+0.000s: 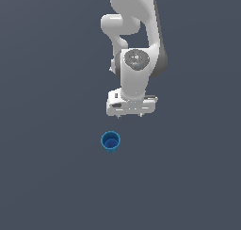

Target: Pick up the object and move it to a goal position.

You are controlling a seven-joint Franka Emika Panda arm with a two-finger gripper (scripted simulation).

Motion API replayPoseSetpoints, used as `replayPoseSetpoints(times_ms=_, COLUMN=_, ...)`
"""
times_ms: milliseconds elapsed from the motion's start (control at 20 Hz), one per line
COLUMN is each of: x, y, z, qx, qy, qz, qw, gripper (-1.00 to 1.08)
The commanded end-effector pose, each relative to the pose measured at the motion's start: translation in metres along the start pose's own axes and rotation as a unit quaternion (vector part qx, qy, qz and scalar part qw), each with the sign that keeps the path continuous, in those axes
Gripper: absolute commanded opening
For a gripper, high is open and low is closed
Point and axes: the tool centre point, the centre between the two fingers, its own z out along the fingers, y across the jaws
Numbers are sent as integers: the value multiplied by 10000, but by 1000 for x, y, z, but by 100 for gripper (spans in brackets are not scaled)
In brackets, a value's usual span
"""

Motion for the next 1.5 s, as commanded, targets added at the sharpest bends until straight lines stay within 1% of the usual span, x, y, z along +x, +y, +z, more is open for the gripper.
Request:
replayPoseSetpoints(times_ms=0, x=0, y=0, z=0, qx=0, qy=0, qz=0, qw=10000, gripper=28)
replayPoseSetpoints(times_ms=400, x=2, y=-1, z=-7, qx=27, qy=46, qz=27, qw=10000, gripper=28)
replayPoseSetpoints(times_ms=800, x=10, y=9, z=-4, qx=48, qy=-43, qz=158, qw=9999, gripper=28)
replayPoseSetpoints(times_ms=1100, x=23, y=27, z=2, qx=90, qy=-208, qz=406, qw=9989, gripper=28)
replayPoseSetpoints(times_ms=1450, x=43, y=62, z=15, qx=168, qy=-507, qz=843, qw=9950, gripper=28)
